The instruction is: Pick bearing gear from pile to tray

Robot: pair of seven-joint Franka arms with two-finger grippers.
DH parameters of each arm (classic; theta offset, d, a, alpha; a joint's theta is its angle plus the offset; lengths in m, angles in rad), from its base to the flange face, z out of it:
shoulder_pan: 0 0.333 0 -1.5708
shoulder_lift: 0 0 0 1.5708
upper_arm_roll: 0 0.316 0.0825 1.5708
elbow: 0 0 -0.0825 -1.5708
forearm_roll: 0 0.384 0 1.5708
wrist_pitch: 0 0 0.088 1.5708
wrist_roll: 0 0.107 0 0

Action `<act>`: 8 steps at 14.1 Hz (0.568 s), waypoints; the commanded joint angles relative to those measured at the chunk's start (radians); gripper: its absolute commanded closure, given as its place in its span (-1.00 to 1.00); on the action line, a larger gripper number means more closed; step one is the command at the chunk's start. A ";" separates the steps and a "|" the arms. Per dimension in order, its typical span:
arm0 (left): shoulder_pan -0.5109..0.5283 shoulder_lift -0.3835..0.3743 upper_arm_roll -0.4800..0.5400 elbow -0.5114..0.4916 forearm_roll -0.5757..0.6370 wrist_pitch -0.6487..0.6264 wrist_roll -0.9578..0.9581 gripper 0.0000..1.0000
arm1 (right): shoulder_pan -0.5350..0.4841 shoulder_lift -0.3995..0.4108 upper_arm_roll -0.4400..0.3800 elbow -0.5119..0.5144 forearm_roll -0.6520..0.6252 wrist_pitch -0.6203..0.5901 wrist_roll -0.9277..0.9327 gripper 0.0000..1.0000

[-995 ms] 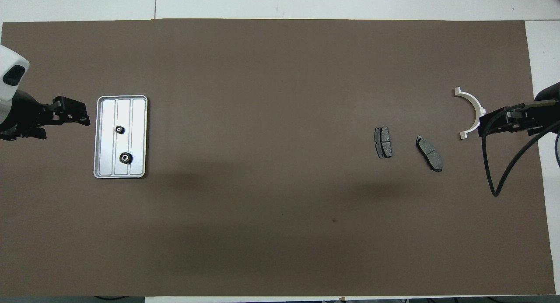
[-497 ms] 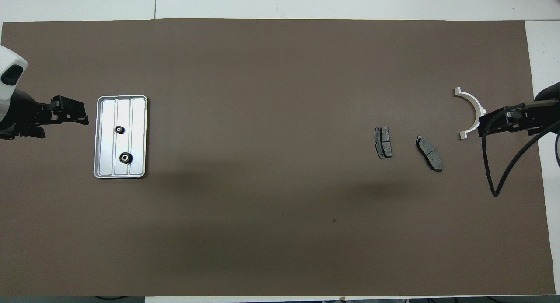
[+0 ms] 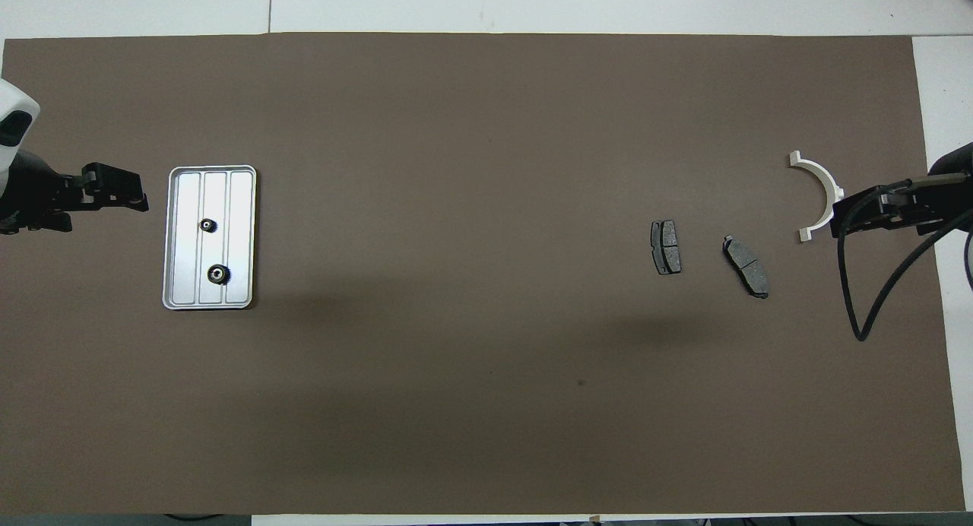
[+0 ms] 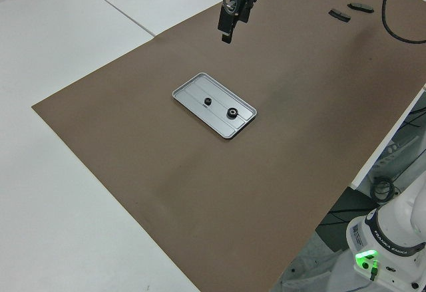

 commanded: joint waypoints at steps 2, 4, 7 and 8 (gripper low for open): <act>0.030 -0.005 -0.011 0.004 0.014 -0.004 0.025 -1.00 | -0.012 -0.028 0.010 -0.041 -0.002 0.027 0.012 -1.00; 0.030 0.004 -0.014 0.043 0.017 -0.040 0.025 -1.00 | -0.013 -0.035 0.010 -0.050 -0.002 0.045 0.011 -1.00; 0.030 0.024 -0.014 0.106 0.032 -0.097 0.025 -1.00 | -0.012 -0.035 0.010 -0.050 -0.002 0.044 0.012 -1.00; 0.030 0.023 -0.017 0.108 0.032 -0.100 0.025 -1.00 | -0.012 -0.035 0.010 -0.050 -0.002 0.044 0.014 -1.00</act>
